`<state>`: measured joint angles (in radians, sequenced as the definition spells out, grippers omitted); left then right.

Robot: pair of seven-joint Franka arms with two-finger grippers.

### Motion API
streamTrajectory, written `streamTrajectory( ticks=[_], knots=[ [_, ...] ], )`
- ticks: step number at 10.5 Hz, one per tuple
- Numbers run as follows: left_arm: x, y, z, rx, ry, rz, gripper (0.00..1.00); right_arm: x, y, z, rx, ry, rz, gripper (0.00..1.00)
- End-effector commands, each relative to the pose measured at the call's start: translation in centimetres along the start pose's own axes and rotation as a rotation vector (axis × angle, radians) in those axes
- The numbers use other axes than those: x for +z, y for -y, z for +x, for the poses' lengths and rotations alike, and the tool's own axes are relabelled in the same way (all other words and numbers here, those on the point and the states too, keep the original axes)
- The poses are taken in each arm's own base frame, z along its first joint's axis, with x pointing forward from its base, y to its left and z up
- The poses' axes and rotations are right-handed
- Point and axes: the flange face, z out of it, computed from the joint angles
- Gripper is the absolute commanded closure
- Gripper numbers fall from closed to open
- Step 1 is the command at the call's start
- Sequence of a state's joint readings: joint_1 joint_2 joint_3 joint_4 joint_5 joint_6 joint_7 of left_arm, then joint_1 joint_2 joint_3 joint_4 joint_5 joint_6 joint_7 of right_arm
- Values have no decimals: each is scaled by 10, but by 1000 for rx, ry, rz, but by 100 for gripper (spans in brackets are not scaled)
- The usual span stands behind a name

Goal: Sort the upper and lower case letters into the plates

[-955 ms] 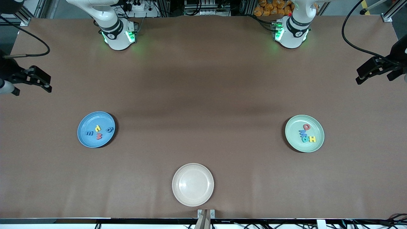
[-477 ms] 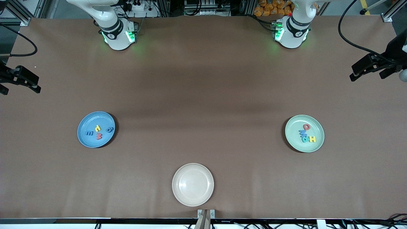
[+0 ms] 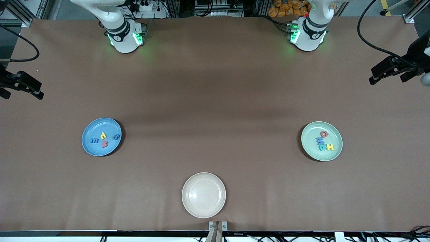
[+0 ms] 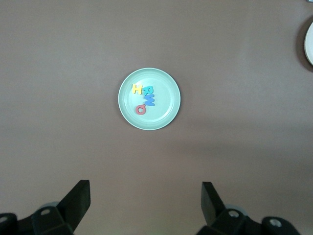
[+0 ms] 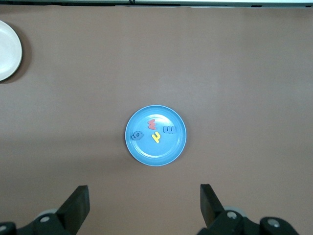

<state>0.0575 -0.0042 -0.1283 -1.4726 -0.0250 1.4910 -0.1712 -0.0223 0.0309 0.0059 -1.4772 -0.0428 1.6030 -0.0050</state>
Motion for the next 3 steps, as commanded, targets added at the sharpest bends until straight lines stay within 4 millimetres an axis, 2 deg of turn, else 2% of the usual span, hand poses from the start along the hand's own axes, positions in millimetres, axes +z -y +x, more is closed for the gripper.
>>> streamTrajectory(
  ticks=[1, 3],
  knots=[
    [-7, 6, -6, 13, 7, -7, 0, -6, -7, 1, 28, -1, 2, 0],
    [-6, 9, -7, 8, 18, -2, 0, -6, -4, 2, 22, 2, 5, 0]
  ],
)
